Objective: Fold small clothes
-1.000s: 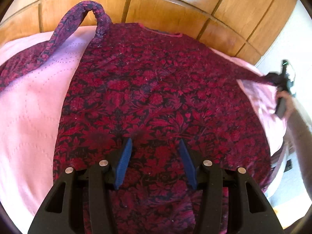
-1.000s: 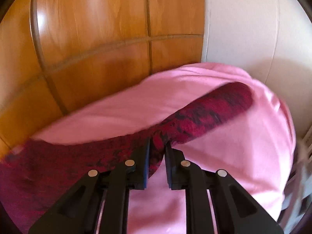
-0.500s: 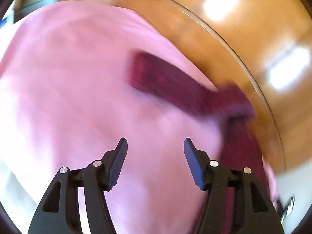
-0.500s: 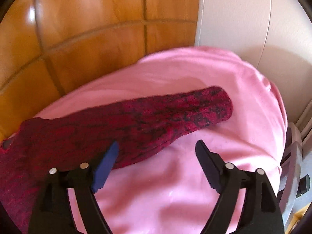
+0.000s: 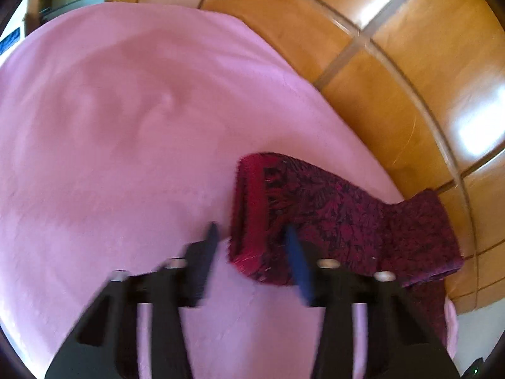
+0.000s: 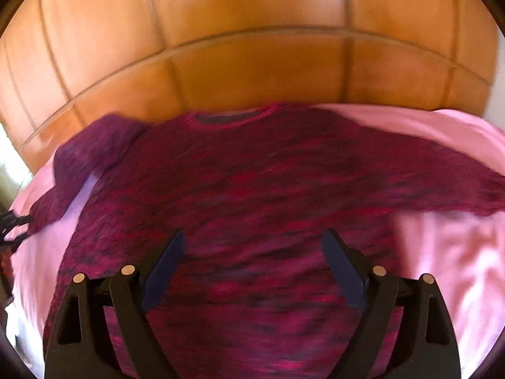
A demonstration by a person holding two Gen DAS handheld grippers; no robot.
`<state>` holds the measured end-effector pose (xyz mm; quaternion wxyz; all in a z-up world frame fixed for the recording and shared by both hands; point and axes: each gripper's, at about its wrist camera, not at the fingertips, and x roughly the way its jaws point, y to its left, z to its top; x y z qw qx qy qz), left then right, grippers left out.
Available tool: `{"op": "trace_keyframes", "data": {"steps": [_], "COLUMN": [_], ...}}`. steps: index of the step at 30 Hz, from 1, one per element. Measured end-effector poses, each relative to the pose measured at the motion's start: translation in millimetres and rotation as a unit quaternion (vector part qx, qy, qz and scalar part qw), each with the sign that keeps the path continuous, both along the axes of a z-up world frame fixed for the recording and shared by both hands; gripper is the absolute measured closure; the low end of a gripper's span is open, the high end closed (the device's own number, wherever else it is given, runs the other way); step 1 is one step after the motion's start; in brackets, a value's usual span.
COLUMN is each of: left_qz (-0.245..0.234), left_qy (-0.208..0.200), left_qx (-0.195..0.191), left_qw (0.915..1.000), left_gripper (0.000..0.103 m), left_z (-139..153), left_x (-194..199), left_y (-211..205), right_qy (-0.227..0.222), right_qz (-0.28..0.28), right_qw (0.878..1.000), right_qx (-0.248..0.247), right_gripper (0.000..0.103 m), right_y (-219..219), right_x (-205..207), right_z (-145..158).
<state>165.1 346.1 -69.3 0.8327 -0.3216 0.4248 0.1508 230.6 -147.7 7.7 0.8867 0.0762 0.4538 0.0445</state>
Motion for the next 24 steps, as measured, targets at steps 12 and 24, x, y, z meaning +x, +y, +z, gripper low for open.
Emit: {"op": "trace_keyframes", "data": {"steps": [12,24], "left_qz": [0.104,0.092], "left_qy": [-0.017,0.048], "left_qx": [0.139,0.196], "left_qw": [0.9846,0.9751], "left_gripper": [0.1,0.099], "left_z": [64.5,30.7], "left_x": [-10.6,12.5], "left_y": [79.5,60.2], "right_qy": [0.026,0.03], "right_qz": [0.021,0.022], "right_qw": [0.999,0.999], "right_qx": [-0.007,-0.019], "right_gripper": [0.014,0.012], "right_y": [35.2,39.7], "right_x": [10.2,10.8], "right_z": [-52.0,-51.7]}}
